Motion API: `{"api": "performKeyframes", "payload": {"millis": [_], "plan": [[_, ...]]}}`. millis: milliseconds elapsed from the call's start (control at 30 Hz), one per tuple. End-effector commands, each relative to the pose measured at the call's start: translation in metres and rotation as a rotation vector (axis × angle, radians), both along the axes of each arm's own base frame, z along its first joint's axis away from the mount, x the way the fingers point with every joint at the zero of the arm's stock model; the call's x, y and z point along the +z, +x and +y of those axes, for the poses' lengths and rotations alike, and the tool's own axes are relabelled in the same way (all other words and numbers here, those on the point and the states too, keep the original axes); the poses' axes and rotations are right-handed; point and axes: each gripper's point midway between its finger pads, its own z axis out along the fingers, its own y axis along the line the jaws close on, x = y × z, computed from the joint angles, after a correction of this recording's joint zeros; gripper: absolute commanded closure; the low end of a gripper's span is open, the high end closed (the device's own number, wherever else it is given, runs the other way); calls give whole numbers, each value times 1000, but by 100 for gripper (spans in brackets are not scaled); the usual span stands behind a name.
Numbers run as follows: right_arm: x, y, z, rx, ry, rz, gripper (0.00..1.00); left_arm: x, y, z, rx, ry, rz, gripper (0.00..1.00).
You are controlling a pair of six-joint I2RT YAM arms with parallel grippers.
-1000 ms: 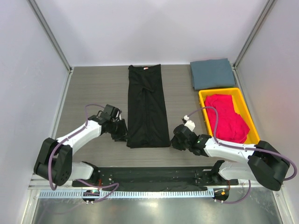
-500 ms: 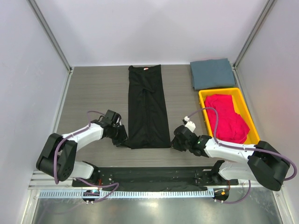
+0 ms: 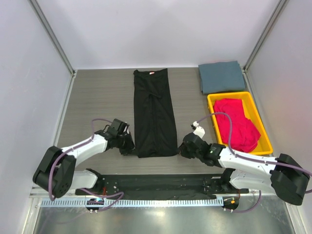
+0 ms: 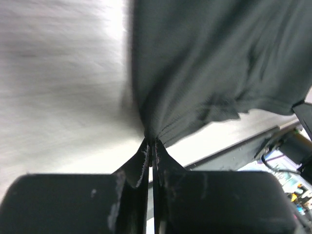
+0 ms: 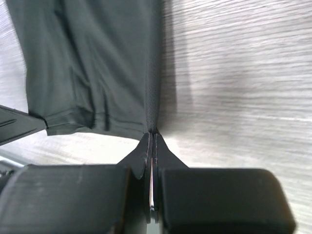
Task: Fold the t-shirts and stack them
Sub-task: Fold the tshirt
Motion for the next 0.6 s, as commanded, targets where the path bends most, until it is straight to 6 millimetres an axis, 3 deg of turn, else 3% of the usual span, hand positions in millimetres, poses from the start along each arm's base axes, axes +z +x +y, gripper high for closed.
{"api": "performKeyframes", "payload": {"millis": [0,167,267,433,500,567], "plan": [[7,-3,-7,-15,-36,-45,99,9,-6,-3,12,3,-26,100],[4,-13,-6,-1,-52,-44,99,25,-9,-7,12,-21,-69,100],[6,-9,-2,11,-68,-53,99,24,-8,-8,-3,-20,-62,100],[26,7,5,38,-116,-135,99,29,5,-12,-7,-4,-83,100],[42,19,10,41,-132,-185,99,35,17,-12,-1,3,-98,100],[45,29,9,56,-191,-213,99,46,30,-17,-1,-12,-116,100]]}}
